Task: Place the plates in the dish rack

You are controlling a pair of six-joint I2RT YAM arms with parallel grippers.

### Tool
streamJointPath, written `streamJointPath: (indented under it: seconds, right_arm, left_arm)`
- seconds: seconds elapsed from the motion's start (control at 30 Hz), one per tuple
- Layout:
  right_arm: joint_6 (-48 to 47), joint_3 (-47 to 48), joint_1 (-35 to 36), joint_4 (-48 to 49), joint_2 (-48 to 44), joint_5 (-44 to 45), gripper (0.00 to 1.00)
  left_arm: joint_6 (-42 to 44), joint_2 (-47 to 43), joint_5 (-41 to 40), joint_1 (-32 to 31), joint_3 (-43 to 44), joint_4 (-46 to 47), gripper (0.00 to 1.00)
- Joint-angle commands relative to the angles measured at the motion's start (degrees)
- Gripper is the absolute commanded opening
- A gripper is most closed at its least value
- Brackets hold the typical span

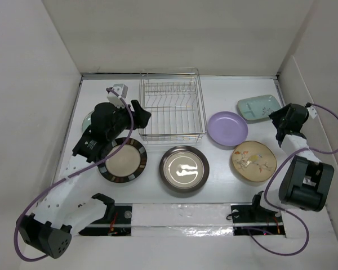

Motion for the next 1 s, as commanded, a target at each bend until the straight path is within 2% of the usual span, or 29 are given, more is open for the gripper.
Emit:
streamJointPath:
  seconds: [0.0,0.03,0.07,0.1,0.13,0.2,0.23,0.27,0.3,0.33,0.4,0.43,0.47,0.5,0.53,0.63,0.8,0.97]
  right_arm:
    - [3.20,3.87,-1.56,3.95,3.62,-2.69,0.55]
    - [3.28,4.39,-1.57,3.68,4.76,-3.30,0.37]
    - [3.37,4.92,-2.44,3.50,6.78,-3.74,0.28]
    - [3.81,4.93,-3.05,3.59,7.67,-3.48,0.17]
    - [4.94,4.75,-3.93,3.94,9.59,-4.52,0.00]
    - [6.09,4.93,-3.94,4.73,11.35,-4.53,0.00]
    - [6.62,5.45,-3.94,4.47,12.24,-4.53,0.00]
    - [7.06,5.98,-3.94,4.12,12.94,-4.53,0.00]
    - [7.41,6.59,-3.94,3.60,13.65,-3.49,0.04]
    - [7.76,7.90,-3.94,2.46,14.96,-3.39,0.15]
    - [8.91,9.05,-3.94,1.57,16.20,-3.56,0.31]
    - [9.26,10.10,-3.94,1.83,17.33,-4.00,0.45]
    - [9.78,10.63,-3.94,2.01,18.04,-4.53,0.50]
    - [10.22,11.42,-3.94,2.01,19.09,-7.06,0.50]
    - [10.40,12.30,-3.94,1.83,20.06,-7.86,0.51]
    - [11.37,15.29,-3.94,0.52,24.02,-9.01,0.51]
    - [13.57,17.58,-3.94,0.78,28.32,-9.98,0.52]
    - [14.36,17.85,-2.27,-0.81,28.16,-7.53,0.49]
  left_arm:
    - [1.45,-1.63,0.92,0.04,-0.44,1.83,0.58]
    - [1.53,-2.07,1.97,0.04,-0.52,2.09,0.58]
    - [1.53,-2.42,2.50,0.04,-0.79,2.35,0.57]
    - [1.45,-2.68,2.94,0.04,-1.48,2.87,0.51]
    - [1.18,-3.47,3.90,0.04,-1.93,3.84,0.47]
    - [1.09,-4.00,4.26,0.04,-2.63,4.28,0.38]
    - [1.01,-4.27,4.52,0.04,-2.72,4.46,0.22]
    - [1.01,-4.53,4.35,-0.49,-2.72,4.46,0.16]
    - [1.01,-4.71,3.91,-1.10,-2.55,4.20,0.05]
    - [1.09,-5.23,2.69,-1.11,-2.46,3.76,0.01]
    - [1.18,-5.58,1.45,-1.72,-2.28,3.41,0.00]
    - [1.09,-5.76,1.36,-1.72,-2.28,3.32,0.00]
    - [1.01,-5.85,1.45,-1.72,-2.28,3.49,0.00]
    - [0.92,-5.94,1.80,-1.72,-2.46,3.67,0.02]
    - [0.74,-6.11,2.32,-1.72,-2.55,3.93,0.13]
    - [0.65,-6.64,3.47,-1.72,-2.90,4.55,0.23]
    - [0.92,-7.26,3.56,-2.25,-2.90,4.55,0.27]
    - [0.92,-6.64,3.38,-2.78,-2.72,4.37,0.28]
